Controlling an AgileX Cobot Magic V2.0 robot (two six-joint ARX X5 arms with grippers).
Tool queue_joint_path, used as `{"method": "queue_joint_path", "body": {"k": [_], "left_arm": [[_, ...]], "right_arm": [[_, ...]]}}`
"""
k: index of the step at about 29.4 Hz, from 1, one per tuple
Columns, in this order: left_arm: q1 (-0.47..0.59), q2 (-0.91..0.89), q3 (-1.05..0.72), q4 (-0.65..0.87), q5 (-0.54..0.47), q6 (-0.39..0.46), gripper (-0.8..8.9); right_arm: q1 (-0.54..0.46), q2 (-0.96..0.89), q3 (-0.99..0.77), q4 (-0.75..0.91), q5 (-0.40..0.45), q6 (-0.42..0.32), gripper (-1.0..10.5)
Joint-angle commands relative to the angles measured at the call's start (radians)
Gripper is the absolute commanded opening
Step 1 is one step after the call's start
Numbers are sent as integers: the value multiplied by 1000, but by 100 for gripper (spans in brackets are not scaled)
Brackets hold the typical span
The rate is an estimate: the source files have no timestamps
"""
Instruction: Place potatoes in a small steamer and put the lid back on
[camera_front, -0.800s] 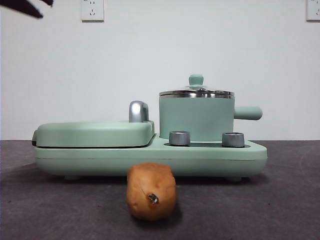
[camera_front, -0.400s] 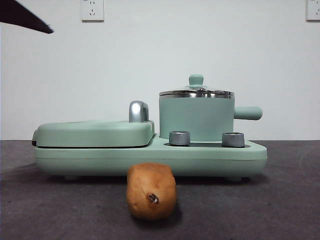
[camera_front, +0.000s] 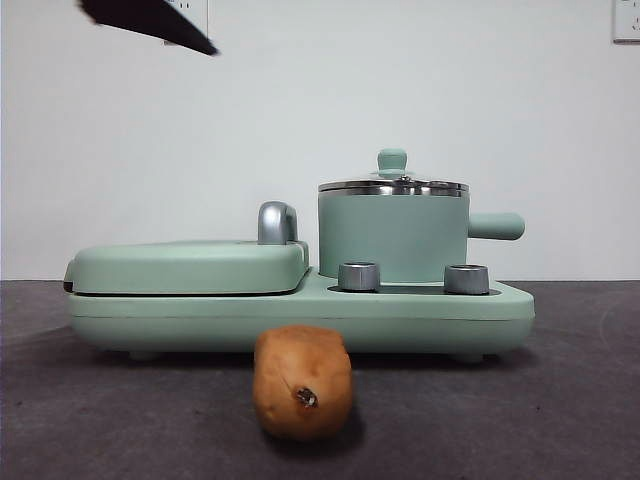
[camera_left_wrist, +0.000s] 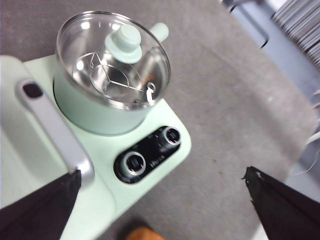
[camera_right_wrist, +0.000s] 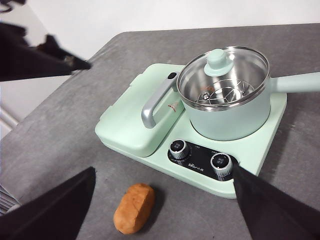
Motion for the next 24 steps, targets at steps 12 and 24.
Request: {"method": "queue_joint_path", "body": {"k": [12,24], "left_arm": [[-129,428,278,240,-171,185,529],[-161,539,278,434,-248,158,517]], "right_arm": [[2,8,18,3,0,-10,438],[2,8,18,3,0,-10,438]]}}
